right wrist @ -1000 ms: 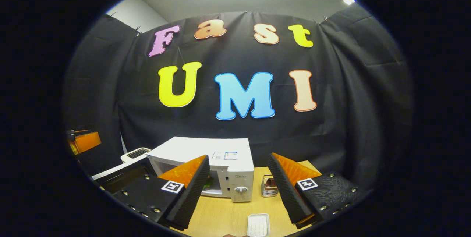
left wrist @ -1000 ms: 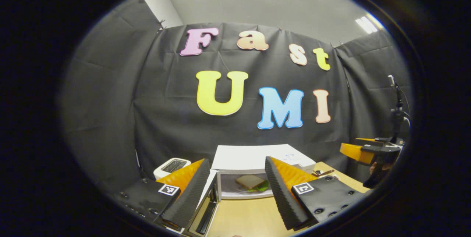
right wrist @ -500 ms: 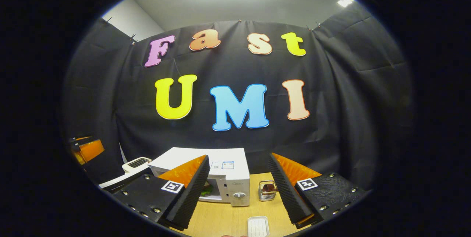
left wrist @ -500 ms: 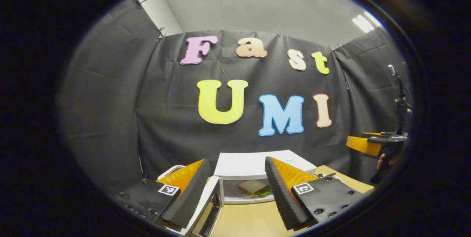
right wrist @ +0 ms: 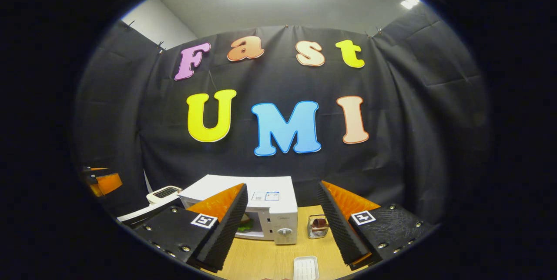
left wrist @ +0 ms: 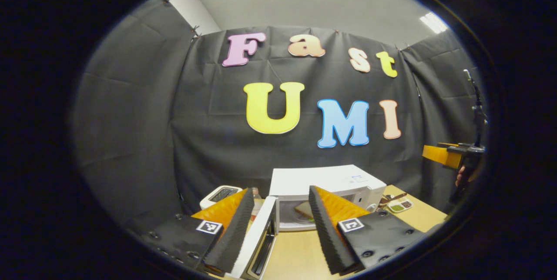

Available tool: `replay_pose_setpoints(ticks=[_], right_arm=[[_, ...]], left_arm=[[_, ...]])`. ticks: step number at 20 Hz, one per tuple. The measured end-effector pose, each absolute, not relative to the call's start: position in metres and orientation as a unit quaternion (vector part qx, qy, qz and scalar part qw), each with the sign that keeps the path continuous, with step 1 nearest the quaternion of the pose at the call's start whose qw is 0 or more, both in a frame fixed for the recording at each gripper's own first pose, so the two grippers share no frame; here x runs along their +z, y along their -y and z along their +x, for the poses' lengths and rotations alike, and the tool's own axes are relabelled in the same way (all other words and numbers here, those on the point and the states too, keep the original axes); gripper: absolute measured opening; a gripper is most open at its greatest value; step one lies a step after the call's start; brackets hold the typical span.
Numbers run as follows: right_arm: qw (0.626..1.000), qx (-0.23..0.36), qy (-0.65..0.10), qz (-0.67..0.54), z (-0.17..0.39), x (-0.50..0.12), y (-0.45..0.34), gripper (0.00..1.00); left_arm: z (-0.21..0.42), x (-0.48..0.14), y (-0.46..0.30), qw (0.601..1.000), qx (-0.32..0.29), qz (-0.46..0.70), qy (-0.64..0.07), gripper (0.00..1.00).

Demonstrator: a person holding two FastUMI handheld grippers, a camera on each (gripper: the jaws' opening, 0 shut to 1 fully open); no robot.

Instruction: Open the microwave oven with the left hand, put the food in, and close the microwave oven.

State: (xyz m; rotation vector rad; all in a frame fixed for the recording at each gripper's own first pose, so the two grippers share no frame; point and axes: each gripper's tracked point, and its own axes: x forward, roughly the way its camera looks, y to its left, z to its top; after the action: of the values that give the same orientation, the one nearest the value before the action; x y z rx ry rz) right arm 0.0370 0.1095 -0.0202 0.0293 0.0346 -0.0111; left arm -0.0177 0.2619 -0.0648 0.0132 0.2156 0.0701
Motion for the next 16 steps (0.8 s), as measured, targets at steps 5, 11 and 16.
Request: replay_pose_setpoints(ticks=[5,11,16], right_arm=[[0.999,0.002,-0.036,0.024,0.038,-0.030,-0.114,0.96],[0.998,0.017,-0.050,0.025,0.038,-0.040,-0.125,0.96],[0.996,0.037,-0.064,0.038,0.040,-0.047,-0.142,0.96]], left_arm=[[-0.045,-0.087,-0.322,0.985,0.074,-0.016,-0.154,0.09],[-0.105,-0.123,-0.396,0.968,0.146,-0.081,-0.186,0.09],[-0.151,-0.169,-0.404,0.955,0.156,-0.114,-0.227,0.07]])
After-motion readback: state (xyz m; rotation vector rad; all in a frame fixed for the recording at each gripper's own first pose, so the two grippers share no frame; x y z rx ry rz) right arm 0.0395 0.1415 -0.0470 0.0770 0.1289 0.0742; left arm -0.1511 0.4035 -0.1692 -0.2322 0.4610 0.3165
